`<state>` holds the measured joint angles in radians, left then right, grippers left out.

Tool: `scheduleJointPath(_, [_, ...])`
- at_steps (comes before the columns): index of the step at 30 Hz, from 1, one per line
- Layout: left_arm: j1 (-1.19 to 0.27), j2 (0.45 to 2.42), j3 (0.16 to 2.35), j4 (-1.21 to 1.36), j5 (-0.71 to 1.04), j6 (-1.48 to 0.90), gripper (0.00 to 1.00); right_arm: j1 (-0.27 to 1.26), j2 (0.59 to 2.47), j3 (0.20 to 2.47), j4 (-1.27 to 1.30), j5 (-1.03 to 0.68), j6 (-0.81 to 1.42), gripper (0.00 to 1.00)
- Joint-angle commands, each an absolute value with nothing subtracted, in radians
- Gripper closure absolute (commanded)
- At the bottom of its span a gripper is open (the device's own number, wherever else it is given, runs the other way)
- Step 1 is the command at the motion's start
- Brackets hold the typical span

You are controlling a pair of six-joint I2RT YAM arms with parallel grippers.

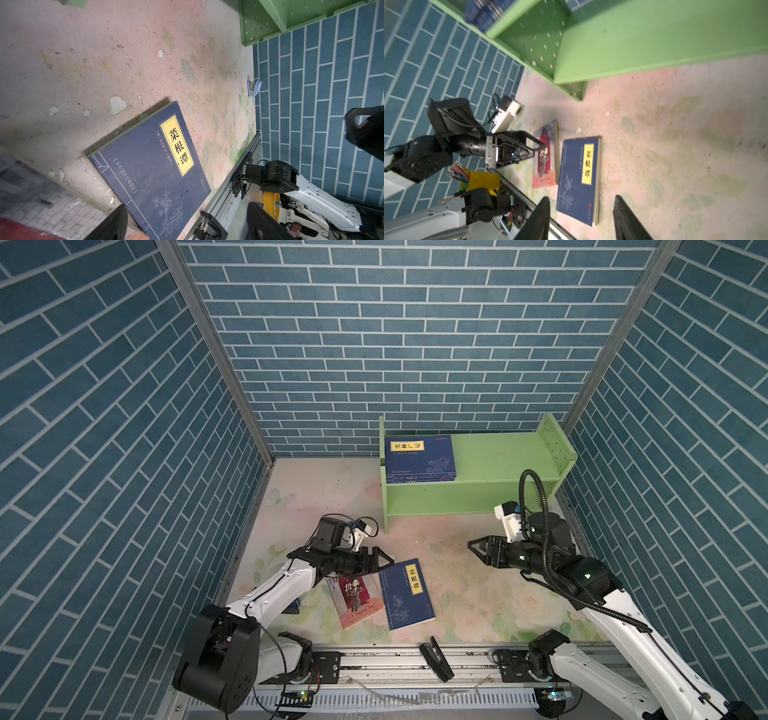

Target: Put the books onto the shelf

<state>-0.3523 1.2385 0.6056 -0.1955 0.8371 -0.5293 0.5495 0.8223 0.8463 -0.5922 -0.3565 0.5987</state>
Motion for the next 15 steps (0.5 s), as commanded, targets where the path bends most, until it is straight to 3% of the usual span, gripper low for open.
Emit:
scheduleJointPath(1, [-0.371,1.261,0.567,-0.089,0.867,-0.580,0.08,0.600,0.834,0.795,-0.569,-0.370,0.644,0.49])
scheduleJointPath(10, [-0.433,1.337,0.535,-0.105,0.806,-0.563,0.06,0.704,0.934,0.612,-0.343,-0.330,0.748,0.48])
scheduleJointPath(15, [-0.440,1.373,0.566,-0.199,0.680,-0.494,0.06,0.740,0.964,0.577,-0.272,-0.301,0.783,0.47])
